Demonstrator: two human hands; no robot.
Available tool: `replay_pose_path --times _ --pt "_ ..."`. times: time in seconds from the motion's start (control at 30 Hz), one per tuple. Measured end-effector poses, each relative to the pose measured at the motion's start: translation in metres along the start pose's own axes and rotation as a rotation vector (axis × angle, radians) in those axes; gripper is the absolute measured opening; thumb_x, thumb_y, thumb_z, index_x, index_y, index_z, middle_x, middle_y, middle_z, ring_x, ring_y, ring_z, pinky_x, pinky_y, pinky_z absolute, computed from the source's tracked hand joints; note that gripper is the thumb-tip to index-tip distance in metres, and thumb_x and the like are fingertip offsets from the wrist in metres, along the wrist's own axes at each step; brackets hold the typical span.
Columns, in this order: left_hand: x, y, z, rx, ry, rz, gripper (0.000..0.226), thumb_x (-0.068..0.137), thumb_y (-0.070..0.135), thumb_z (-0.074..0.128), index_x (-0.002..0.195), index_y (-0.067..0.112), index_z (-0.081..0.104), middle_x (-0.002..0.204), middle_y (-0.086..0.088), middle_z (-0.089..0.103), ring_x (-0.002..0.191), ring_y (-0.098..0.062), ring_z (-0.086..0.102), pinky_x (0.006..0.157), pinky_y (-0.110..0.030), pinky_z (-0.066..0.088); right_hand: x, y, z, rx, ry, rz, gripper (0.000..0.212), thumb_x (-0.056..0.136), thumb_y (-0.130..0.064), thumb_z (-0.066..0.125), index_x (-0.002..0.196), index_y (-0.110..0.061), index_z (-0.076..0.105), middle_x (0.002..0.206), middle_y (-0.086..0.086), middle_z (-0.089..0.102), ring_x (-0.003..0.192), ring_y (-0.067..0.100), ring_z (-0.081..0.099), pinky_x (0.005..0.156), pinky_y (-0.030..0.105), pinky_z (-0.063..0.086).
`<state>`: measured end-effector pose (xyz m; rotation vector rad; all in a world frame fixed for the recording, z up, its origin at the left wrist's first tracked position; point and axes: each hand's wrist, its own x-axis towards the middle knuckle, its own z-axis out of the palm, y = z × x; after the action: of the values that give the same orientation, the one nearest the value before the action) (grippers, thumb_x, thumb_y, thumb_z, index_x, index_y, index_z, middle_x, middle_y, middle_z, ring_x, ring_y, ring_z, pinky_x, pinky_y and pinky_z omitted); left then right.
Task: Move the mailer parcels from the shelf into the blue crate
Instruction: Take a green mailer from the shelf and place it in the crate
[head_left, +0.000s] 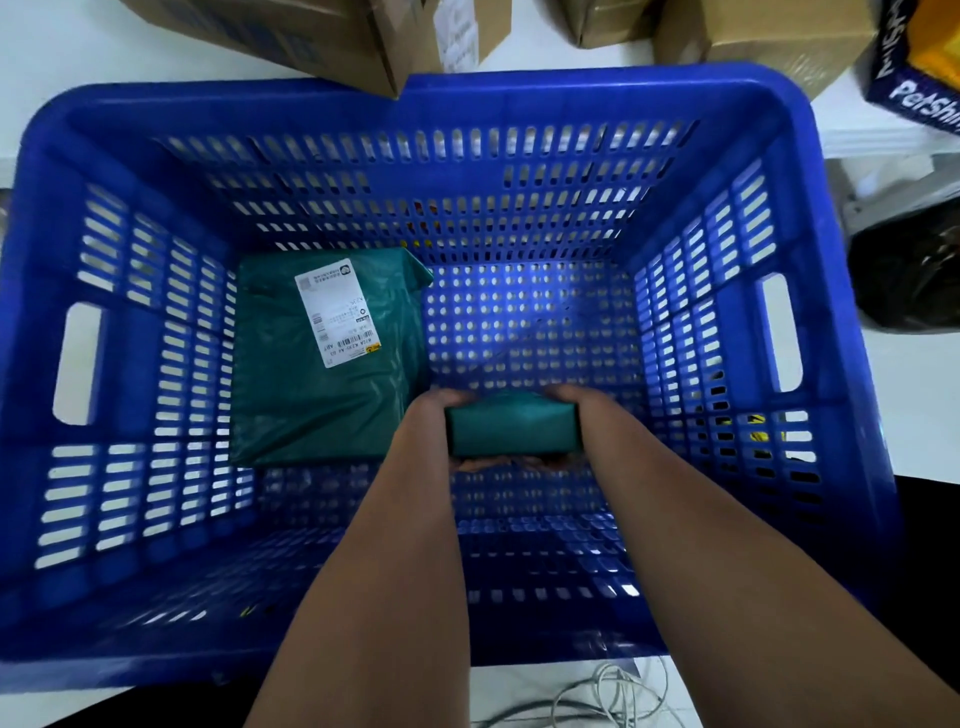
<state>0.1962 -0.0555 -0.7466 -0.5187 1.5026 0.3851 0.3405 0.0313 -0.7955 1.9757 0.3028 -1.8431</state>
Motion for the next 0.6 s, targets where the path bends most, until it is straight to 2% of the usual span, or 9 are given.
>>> replay_pose_path --times 0.07,0.2,0.3,0.37,0.43,0.47,0.5,0.53,0.6 --pt "0.002 0.000 -0.002 -0.009 -0.016 -0.018 0.033 0.090 0.026 0.067 0.089 -0.002 0.051 0.072 -0.021 0.059 0.030 -0.039 0.055 0.020 -0.040 0.038 0.006 0.000 0.000 -0.031 -0.014 0.027 0.059 0.088 -0.048 0.064 0.120 0.001 0.054 0.094 0.024 0.062 0.062 0.037 0.065 0.039 0.050 0.053" --pt "0.002 0.001 -0.004 -0.035 0.029 0.036 0.034 0.093 0.023 0.064 0.108 0.003 0.042 0.083 -0.020 0.047 0.060 -0.039 0.051 0.022 -0.042 0.039 0.013 -0.001 -0.003 0.016 -0.037 0.023 0.057 0.087 -0.047 0.066 0.120 -0.001 0.053 0.094 0.022 0.060 0.069 0.037 0.060 0.037 0.049 0.051" --pt "0.012 0.004 -0.006 0.081 0.038 0.045 0.037 0.094 0.025 0.063 0.112 0.002 0.040 0.082 -0.021 0.045 0.062 -0.037 0.045 0.014 -0.034 0.029 0.033 -0.006 -0.006 -0.046 -0.072 0.034 0.056 0.088 -0.044 0.065 0.122 -0.001 0.054 0.098 0.022 0.061 0.072 0.036 0.062 0.040 0.048 0.053" --pt "0.025 0.006 -0.007 0.156 0.038 0.032 0.041 0.094 0.029 0.062 0.122 0.004 0.045 0.085 -0.022 0.047 0.063 -0.037 0.047 0.019 -0.035 0.036 0.044 -0.006 -0.007 -0.128 -0.099 -0.002 0.061 0.085 -0.046 0.068 0.130 -0.006 0.055 0.106 0.021 0.064 0.072 0.036 0.067 0.049 0.047 0.056" --pt "0.032 0.009 -0.007 0.216 0.039 0.077 0.050 0.096 0.032 0.059 0.137 0.007 0.047 0.089 -0.018 0.051 0.069 -0.035 0.051 0.047 -0.039 0.056 0.059 0.002 -0.013 -0.154 -0.077 -0.111 0.062 0.080 -0.046 0.073 0.128 -0.010 0.060 0.110 0.018 0.068 0.072 0.035 0.070 0.054 0.045 0.056" --pt "0.032 0.009 -0.006 0.293 0.058 0.124 0.052 0.097 0.034 0.056 0.141 0.007 0.045 0.096 -0.017 0.055 0.077 -0.034 0.055 0.072 -0.041 0.057 0.061 0.010 -0.016 -0.132 -0.050 -0.176 0.061 0.076 -0.046 0.076 0.124 -0.011 0.064 0.109 0.015 0.071 0.073 0.034 0.072 0.056 0.042 0.057" --pt "0.032 0.007 -0.004 0.369 0.077 0.166 0.054 0.099 0.036 0.051 0.144 0.007 0.042 0.109 -0.017 0.057 0.092 -0.034 0.057 0.094 -0.041 0.048 0.058 0.017 -0.017 -0.103 -0.043 -0.244 0.058 0.072 -0.045 0.078 0.119 -0.012 0.068 0.105 0.013 0.073 0.075 0.031 0.074 0.058 0.039 0.058" --pt "0.033 0.007 -0.003 0.476 0.056 0.221 0.055 0.100 0.036 0.049 0.145 0.005 0.040 0.123 -0.018 0.057 0.106 -0.032 0.057 0.105 -0.040 0.038 0.048 0.019 -0.016 -0.127 -0.040 -0.280 0.054 0.073 -0.043 0.078 0.115 -0.011 0.069 0.100 0.012 0.075 0.074 0.028 0.075 0.059 0.036 0.058" --pt "0.020 0.009 -0.001 0.511 0.007 0.291 0.052 0.098 0.034 0.054 0.140 0.005 0.047 0.128 -0.018 0.057 0.107 -0.029 0.058 0.110 -0.038 0.037 0.016 0.010 -0.006 -0.212 -0.075 -0.290 0.035 0.090 -0.036 0.064 0.107 -0.006 0.067 0.085 0.011 0.072 0.062 0.024 0.071 0.054 0.027 0.054"
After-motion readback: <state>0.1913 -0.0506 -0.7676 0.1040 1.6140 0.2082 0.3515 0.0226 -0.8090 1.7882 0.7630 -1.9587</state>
